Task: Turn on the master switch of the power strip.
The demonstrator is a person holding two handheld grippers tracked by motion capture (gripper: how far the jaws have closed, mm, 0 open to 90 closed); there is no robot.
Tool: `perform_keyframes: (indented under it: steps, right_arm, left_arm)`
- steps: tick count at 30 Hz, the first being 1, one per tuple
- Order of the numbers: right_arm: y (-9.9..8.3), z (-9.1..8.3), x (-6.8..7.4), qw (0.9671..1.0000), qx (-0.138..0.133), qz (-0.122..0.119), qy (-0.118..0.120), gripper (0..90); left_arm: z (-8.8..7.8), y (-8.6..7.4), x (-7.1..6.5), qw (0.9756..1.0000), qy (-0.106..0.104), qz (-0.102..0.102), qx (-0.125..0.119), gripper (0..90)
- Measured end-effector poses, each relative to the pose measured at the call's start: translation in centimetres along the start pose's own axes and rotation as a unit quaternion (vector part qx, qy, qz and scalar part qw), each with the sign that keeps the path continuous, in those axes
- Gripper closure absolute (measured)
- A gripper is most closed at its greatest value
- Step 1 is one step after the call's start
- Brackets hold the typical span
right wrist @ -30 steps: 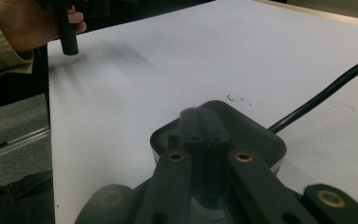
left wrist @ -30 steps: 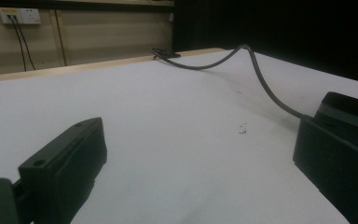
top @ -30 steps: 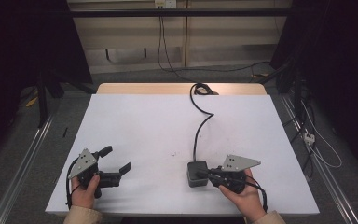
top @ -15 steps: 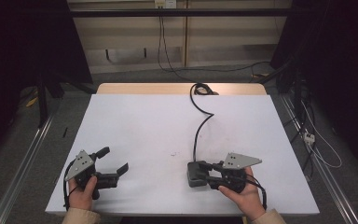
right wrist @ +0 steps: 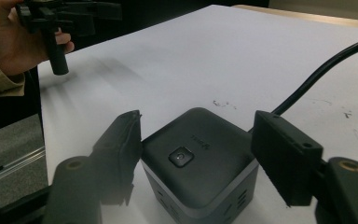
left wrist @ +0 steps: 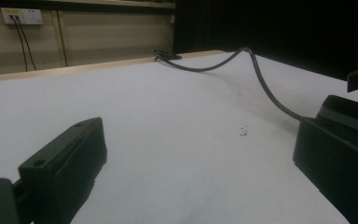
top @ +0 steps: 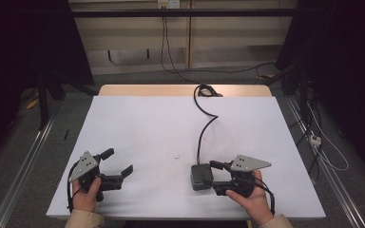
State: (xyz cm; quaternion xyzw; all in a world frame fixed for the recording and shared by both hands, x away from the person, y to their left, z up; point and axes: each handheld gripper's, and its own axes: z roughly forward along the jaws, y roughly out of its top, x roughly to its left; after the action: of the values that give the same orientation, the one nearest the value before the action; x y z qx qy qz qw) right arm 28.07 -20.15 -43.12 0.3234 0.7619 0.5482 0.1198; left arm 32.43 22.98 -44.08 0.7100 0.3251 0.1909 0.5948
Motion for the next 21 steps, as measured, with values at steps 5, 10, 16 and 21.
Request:
perform_keyframes:
  steps: [5, 10, 16, 21]
  right_arm:
    - [-0.05, -0.10, -0.06, 1.0000, 0.001, 0.001, -0.005, 29.9]
    - [-0.13, -0.36, -0.08, 0.9999, 0.001, 0.003, -0.011, 28.0]
    - [-0.18, -0.76, -0.25, 0.9998, -0.001, 0.002, -0.019, 25.7]
    - [-0.19, -0.75, -0.41, 0.9998, 0.001, 0.002, -0.022, 24.2]
  left_arm:
    - [0.14, 0.02, -0.01, 1.0000, -0.002, 0.001, 0.000, 2.3]
    - [0.44, 0.13, -0.06, 1.0000, -0.004, 0.000, -0.001, 2.3]
    - [0.49, 0.14, -0.25, 0.9999, -0.010, 0.008, 0.004, 2.3]
    - [-0.02, 0.21, -0.09, 1.0000, -0.003, 0.007, -0.002, 2.3]
